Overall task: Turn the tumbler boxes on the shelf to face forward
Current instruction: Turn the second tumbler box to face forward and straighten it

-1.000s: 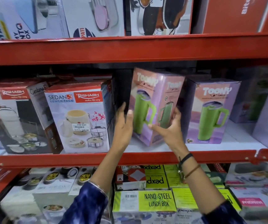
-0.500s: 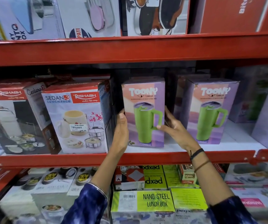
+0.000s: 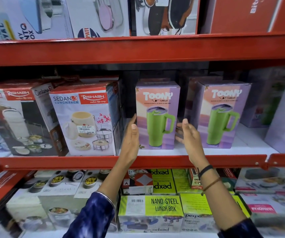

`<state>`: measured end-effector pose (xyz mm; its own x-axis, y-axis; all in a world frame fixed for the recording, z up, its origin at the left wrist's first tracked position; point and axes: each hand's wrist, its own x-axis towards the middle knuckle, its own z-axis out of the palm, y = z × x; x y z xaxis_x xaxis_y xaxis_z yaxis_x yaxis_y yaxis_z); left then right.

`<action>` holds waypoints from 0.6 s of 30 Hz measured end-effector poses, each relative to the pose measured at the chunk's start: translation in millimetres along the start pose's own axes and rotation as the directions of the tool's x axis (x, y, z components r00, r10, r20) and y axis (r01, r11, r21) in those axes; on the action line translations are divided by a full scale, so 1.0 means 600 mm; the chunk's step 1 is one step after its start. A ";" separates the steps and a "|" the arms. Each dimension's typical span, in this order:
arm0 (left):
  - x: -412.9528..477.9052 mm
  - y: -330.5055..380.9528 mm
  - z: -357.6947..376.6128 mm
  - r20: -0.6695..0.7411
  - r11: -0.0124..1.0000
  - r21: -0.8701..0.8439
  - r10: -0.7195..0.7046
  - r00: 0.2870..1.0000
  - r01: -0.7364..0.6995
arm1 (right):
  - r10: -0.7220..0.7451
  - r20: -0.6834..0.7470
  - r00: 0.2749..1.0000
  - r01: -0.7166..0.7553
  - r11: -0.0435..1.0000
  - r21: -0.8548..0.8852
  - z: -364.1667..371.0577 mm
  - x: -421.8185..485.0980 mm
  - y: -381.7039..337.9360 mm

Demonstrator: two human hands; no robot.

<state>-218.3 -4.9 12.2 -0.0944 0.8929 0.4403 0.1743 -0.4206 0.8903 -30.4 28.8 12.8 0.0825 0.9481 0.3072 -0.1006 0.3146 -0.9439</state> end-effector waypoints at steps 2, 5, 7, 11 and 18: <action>-0.007 0.009 0.001 -0.006 1.000 -0.002 -0.004 1.000 0.004 | 0.022 -0.024 0.999 -0.021 0.999 0.024 0.002 -0.009 -0.008; -0.021 0.016 0.003 -0.013 1.000 0.002 -0.010 1.000 0.010 | 0.025 -0.070 0.997 -0.023 0.999 0.031 -0.003 -0.022 -0.015; -0.033 0.019 0.003 -0.003 1.000 -0.016 -0.005 1.000 0.005 | 0.023 -0.075 0.997 -0.020 0.999 0.044 -0.008 -0.036 -0.019; -0.053 0.030 0.001 0.017 1.000 -0.010 -0.010 1.000 0.010 | 0.017 -0.074 0.997 -0.012 0.998 0.065 -0.014 -0.062 -0.026; -0.082 0.038 -0.006 0.030 1.000 0.016 -0.009 1.000 0.009 | -0.026 -0.106 0.994 0.034 0.997 0.074 -0.014 -0.090 -0.030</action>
<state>-213.3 -59.2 11.2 -0.0664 0.9011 0.4284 0.1889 -0.4103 0.8922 -24.7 -28.5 12.5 0.1896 0.9292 0.3174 -0.1704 0.3495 -0.9213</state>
